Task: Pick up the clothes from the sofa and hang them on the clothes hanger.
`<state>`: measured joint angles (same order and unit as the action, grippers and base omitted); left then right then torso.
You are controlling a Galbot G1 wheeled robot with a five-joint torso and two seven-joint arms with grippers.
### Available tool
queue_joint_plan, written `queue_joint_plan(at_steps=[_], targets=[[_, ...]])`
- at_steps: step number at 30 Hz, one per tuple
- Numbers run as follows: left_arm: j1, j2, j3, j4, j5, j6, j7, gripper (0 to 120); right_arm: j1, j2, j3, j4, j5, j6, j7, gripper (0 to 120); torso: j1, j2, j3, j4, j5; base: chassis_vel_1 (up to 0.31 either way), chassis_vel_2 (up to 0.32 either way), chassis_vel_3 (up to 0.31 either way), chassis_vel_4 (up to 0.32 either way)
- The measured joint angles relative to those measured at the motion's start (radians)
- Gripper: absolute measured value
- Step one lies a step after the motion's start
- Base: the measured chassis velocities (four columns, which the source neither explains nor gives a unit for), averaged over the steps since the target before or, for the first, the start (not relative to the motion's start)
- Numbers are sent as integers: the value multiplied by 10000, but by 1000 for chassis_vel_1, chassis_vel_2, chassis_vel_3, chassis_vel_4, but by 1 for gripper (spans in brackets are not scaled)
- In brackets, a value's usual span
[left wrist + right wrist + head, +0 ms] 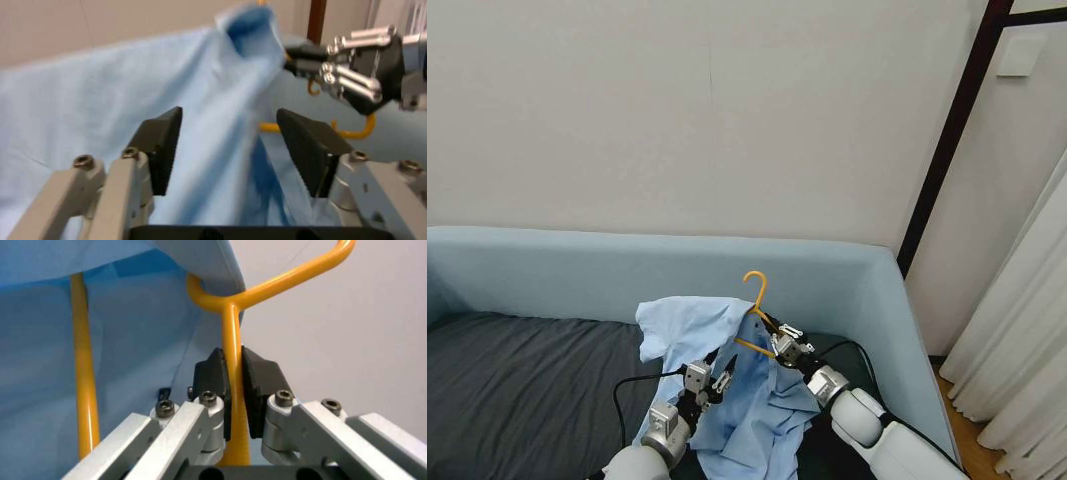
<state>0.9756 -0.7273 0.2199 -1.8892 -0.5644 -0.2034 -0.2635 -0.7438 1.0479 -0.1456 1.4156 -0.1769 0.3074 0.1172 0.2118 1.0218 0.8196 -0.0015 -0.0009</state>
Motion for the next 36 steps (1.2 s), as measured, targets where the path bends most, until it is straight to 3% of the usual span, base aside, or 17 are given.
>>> queue_joint_plan(at_steps=[3, 7, 8, 11, 13, 17, 19, 22, 24, 25, 29, 36], targets=[[396, 461, -788, -215, 63, -401, 713, 73, -23, -134, 159, 12, -113, 118, -50, 5, 0, 0, 0, 6, 4, 0, 0, 0, 0], [477, 1783, -2049, -545, -203, -1084, 2283, 92, -68, -369, 331, -19, -292, 338, -140, 5, -1, 0, 0, 7, 2, 0, 0, 0, 0], [477, 1783, -2049, -545, -203, -1084, 2283, 92, -68, -369, 331, -19, -292, 338, -140, 5, -1, 0, 0, 7, 2, 0, 0, 0, 0], [-100, 2828, -2378, -469, -1207, -1407, 3629, 99, 64, -377, 189, -120, -346, 426, -184, 5, 0, 1, 0, -7, 3, 0, 0, 0, 0], [-222, 3134, -2537, -344, -1576, -1429, 4223, 100, 231, -322, -7, -189, -313, 441, -190, 5, 0, 0, 0, -3, 3, 0, 0, 0, 0], [-1006, 3933, -2664, 525, -3205, -1167, 6609, 100, 749, -33, -536, -424, -287, 605, -303, 5, 0, 0, 0, 14, -2, 0, 0, 0, 0], [-1314, 4019, -2474, 720, -3545, -1030, 6886, 100, 800, 26, -608, -430, -301, 639, -320, 5, 0, 0, 0, 14, 3, 0, 0, 0, 0], [-2884, 4020, -1217, 1522, -4456, -550, 7741, 100, 795, 37, -671, -348, -338, 685, -339, 5, 0, 0, 0, 5, 3, 0, 0, 0, 0], [-4677, 3738, 713, 2153, -4783, -346, 8273, 100, 688, -69, -618, -162, -341, 688, -339, 5, 0, 0, 2, 5, -5, 0, 0, 0, 0], [-4677, 3738, 713, 2153, -4783, -346, 8273, 100, 688, -69, -618, -162, -341, 688, -339, 5, 0, 0, 2, 5, -5, 0, 0, 0, 0], [-7542, 2878, 2996, 3274, -5126, 69, 9545, 100, 520, -326, -477, 138, -346, 698, -345, 5, 1, -1, 2, -3, 9, 0, 0, 0, 0], [-9780, 1604, 5126, 4988, -5443, 465, 10912, 100, 330, -523, -138, 273, -441, 899, -385, 5, 1, -1, 2, 6, 1, 0, 0, 0, 0]])
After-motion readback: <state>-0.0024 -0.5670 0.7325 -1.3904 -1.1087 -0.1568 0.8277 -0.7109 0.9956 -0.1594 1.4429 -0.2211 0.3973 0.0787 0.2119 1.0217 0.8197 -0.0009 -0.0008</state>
